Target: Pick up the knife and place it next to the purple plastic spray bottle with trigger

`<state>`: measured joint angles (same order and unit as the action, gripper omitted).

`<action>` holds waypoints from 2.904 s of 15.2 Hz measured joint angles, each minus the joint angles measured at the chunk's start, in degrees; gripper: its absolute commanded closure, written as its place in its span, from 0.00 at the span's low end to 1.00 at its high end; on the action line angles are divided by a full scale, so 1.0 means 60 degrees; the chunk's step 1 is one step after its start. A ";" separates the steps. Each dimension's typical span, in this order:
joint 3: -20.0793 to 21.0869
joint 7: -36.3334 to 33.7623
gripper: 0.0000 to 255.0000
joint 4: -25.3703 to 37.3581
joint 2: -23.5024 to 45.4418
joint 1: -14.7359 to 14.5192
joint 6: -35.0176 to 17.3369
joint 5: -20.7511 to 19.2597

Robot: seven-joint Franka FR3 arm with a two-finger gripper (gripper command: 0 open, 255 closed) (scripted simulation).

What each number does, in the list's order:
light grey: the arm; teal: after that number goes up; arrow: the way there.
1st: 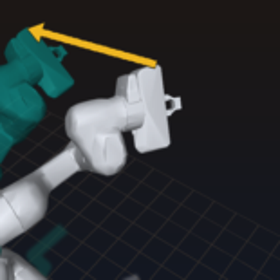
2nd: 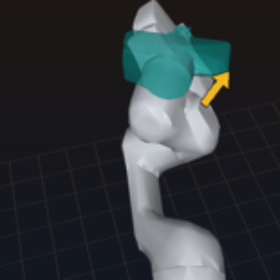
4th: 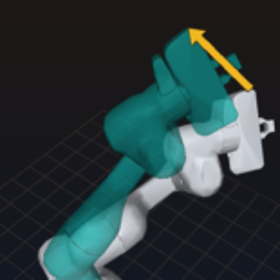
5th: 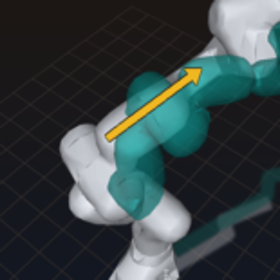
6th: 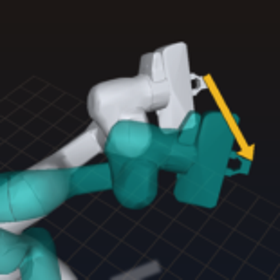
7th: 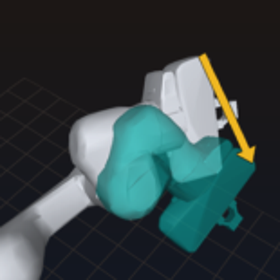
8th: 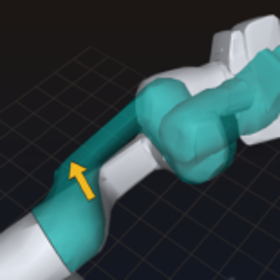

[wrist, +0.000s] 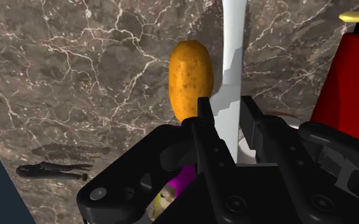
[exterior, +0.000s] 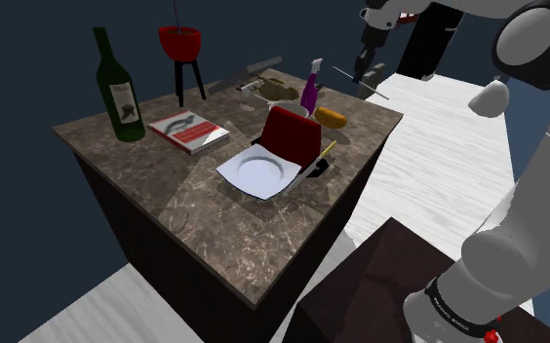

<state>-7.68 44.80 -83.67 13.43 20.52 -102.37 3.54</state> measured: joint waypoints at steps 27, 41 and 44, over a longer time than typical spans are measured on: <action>0.0051 0.0154 1.00 -0.2920 0.0381 -0.0034 -0.3293 0.0121; 0.0000 0.0266 1.00 -0.3481 0.0590 0.0055 -0.4719 0.0254; -0.0043 0.0325 1.00 -0.3673 0.0596 0.0104 -0.4876 0.0257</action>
<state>-7.94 46.75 -105.71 17.00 21.15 -131.63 5.08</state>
